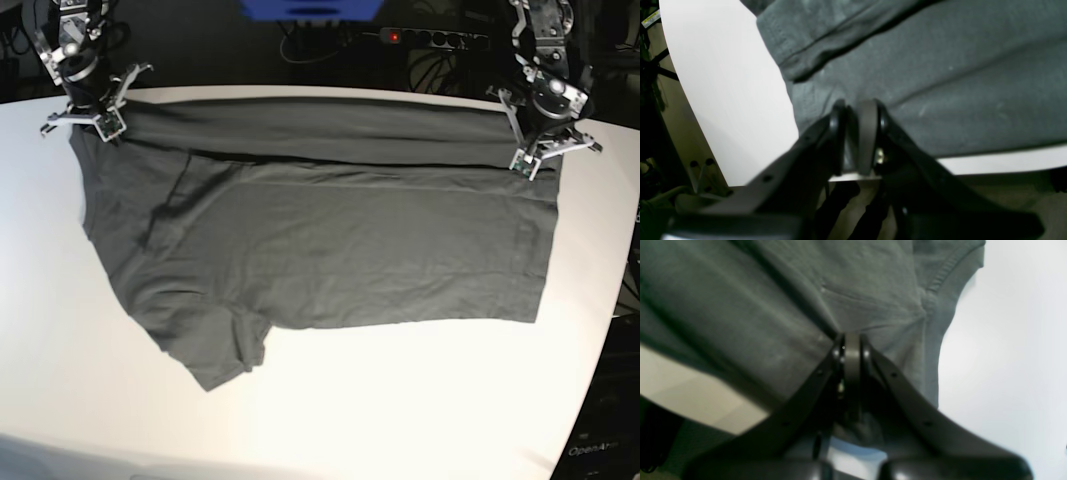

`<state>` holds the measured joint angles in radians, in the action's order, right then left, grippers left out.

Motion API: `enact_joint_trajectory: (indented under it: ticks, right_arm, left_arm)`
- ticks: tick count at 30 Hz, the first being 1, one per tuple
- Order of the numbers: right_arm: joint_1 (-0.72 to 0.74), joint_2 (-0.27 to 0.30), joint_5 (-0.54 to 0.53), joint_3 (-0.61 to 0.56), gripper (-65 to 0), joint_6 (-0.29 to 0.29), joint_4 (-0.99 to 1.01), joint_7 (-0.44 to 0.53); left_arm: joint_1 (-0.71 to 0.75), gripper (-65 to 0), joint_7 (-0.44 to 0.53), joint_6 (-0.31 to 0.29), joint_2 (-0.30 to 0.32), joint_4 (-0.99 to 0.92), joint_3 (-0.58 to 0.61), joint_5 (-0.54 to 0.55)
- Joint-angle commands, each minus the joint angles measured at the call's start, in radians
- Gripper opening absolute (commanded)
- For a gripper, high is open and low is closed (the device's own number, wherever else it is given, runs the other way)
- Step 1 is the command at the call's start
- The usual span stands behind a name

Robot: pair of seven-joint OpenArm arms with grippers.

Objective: Fold the T-shirt properly

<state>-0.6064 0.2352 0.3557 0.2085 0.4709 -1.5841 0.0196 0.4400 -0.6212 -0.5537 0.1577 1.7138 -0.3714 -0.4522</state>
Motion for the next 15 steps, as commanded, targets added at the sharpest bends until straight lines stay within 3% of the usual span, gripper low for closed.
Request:
enact_joint_trajectory:
  ticks: [1,15]
  right_arm:
    - [-0.037,-0.003,0.073,-0.001,-64.6,0.078,0.031,-0.180]
    - [-0.036,-0.036,0.073,0.065,-64.6,0.078,0.029,-0.109]
  left_arm:
    - [0.027,-56.7,-0.107,-0.056,-0.005,-0.027,-0.001,-0.013]
    - [0.026,-56.7,-0.110,-0.056,-0.007,-0.027,-0.001,-0.015]
